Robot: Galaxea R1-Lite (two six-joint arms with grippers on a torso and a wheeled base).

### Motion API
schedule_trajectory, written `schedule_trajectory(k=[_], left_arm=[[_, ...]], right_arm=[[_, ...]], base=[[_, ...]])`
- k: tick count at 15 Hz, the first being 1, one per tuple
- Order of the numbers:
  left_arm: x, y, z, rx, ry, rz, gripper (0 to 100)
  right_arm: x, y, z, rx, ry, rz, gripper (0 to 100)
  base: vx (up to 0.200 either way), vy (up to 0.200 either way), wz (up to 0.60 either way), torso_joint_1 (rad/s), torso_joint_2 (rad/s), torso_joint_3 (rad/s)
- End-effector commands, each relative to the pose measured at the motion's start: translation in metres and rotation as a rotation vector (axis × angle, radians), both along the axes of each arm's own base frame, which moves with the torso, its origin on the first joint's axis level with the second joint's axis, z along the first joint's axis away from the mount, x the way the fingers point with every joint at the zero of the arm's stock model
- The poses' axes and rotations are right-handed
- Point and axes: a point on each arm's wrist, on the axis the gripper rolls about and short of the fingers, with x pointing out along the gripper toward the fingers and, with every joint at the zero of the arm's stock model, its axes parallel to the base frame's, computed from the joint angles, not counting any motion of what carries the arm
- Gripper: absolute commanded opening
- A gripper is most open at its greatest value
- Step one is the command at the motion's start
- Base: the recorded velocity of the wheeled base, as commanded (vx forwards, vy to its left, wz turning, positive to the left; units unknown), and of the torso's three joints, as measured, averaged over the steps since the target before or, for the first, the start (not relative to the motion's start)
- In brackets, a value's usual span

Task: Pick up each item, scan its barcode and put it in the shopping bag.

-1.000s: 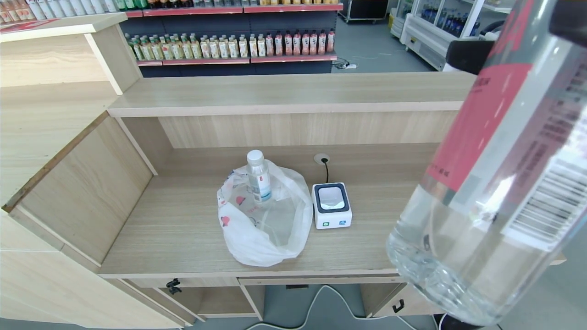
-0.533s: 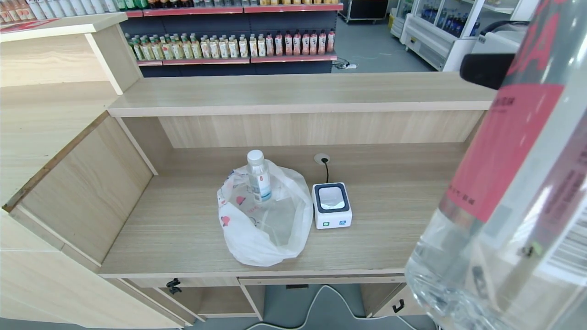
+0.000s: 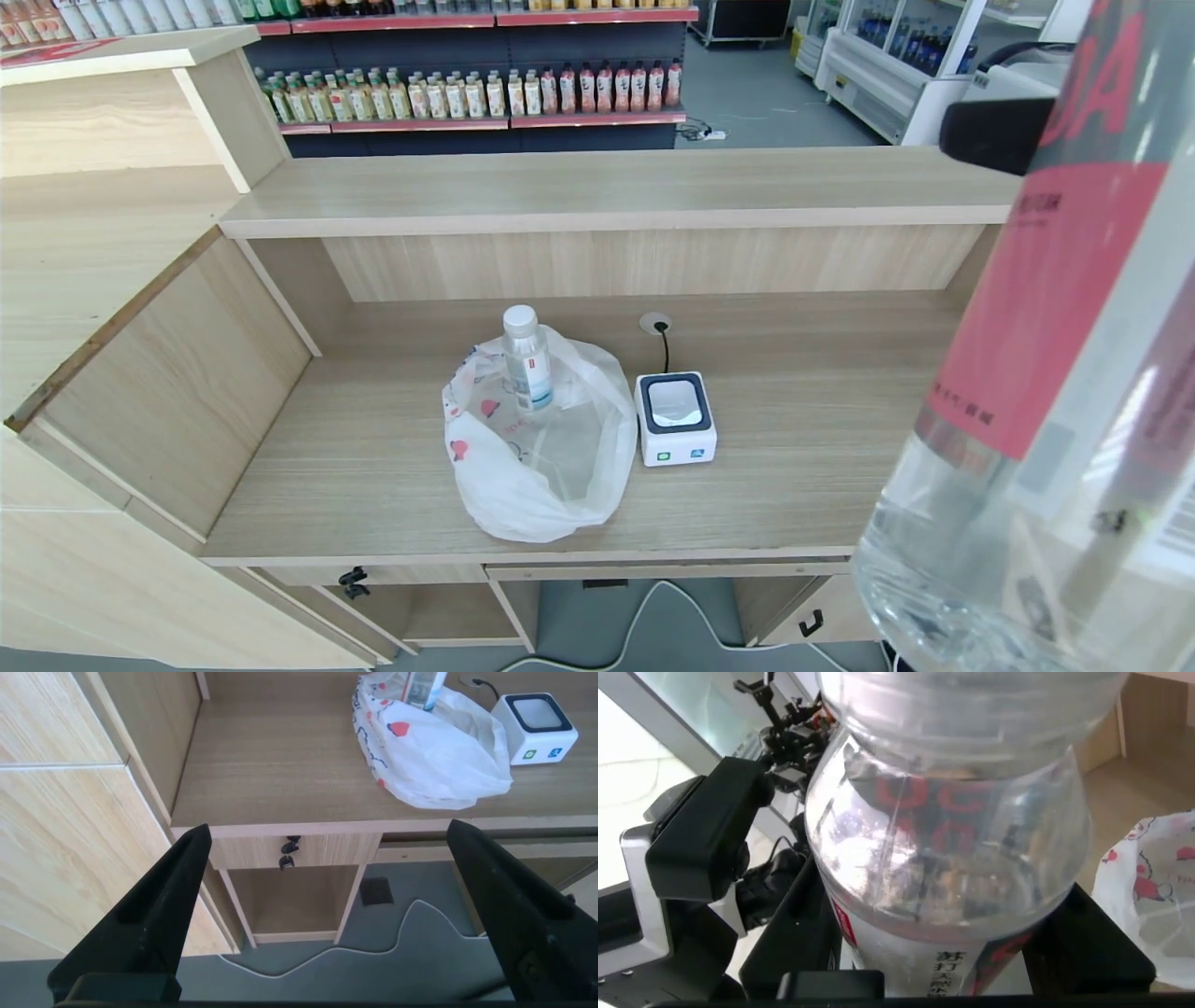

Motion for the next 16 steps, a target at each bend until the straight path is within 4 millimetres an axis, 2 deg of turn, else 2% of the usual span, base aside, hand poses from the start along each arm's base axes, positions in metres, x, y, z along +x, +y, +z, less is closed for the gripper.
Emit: schedule_trajectory(k=[1, 6, 7, 8, 9, 10, 12, 14, 16], left_arm=[[0.0, 0.0, 0.0, 0.0, -0.002, -0.002, 100], [0.0, 0.0, 0.0, 0.0, 0.0, 0.0, 100], [0.0, 0.0, 0.0, 0.0, 0.0, 0.0, 100], [0.0, 0.0, 0.0, 0.0, 0.0, -0.002, 100], [0.0, 0.0, 0.0, 0.0, 0.001, 0.0, 100], [0.0, 0.0, 0.0, -0.001, 0.0, -0.002, 100], [0.0, 0.0, 0.0, 0.0, 0.0, 0.0, 100], [0.0, 0.0, 0.0, 0.0, 0.0, 0.0, 100], [0.0, 0.0, 0.0, 0.0, 0.0, -0.002, 100]], right_arm=[[0.004, 0.005, -0.001, -0.012, -0.002, -0.002, 0], [0.008, 0.008, -0.005, -0.03, -0.005, -0.011, 0], [0.014, 0.011, -0.014, -0.067, -0.06, -0.028, 0], [0.032, 0.009, -0.031, -0.144, -0.207, -0.109, 0], [0.053, -0.001, -0.043, -0.206, -0.367, -0.207, 0], [0.064, -0.013, -0.053, -0.22, -0.421, -0.282, 0], [0.07, -0.029, -0.067, -0.198, -0.474, -0.386, 0], [0.076, -0.063, -0.091, -0.217, -0.489, -0.559, 0], [0.091, -0.098, -0.102, -0.256, -0.473, -0.743, 0]], base=[[0.0, 0.0, 0.0, 0.0, 0.0, 0.0], [0.0, 0.0, 0.0, 0.0, 0.0, 0.0], [0.0, 0.0, 0.0, 0.0, 0.0, 0.0], [0.0, 0.0, 0.0, 0.0, 0.0, 0.0], [0.0, 0.0, 0.0, 0.0, 0.0, 0.0], [0.0, 0.0, 0.0, 0.0, 0.0, 0.0], [0.0, 0.0, 0.0, 0.0, 0.0, 0.0], [0.0, 0.0, 0.0, 0.0, 0.0, 0.0], [0.0, 0.0, 0.0, 0.0, 0.0, 0.0]])
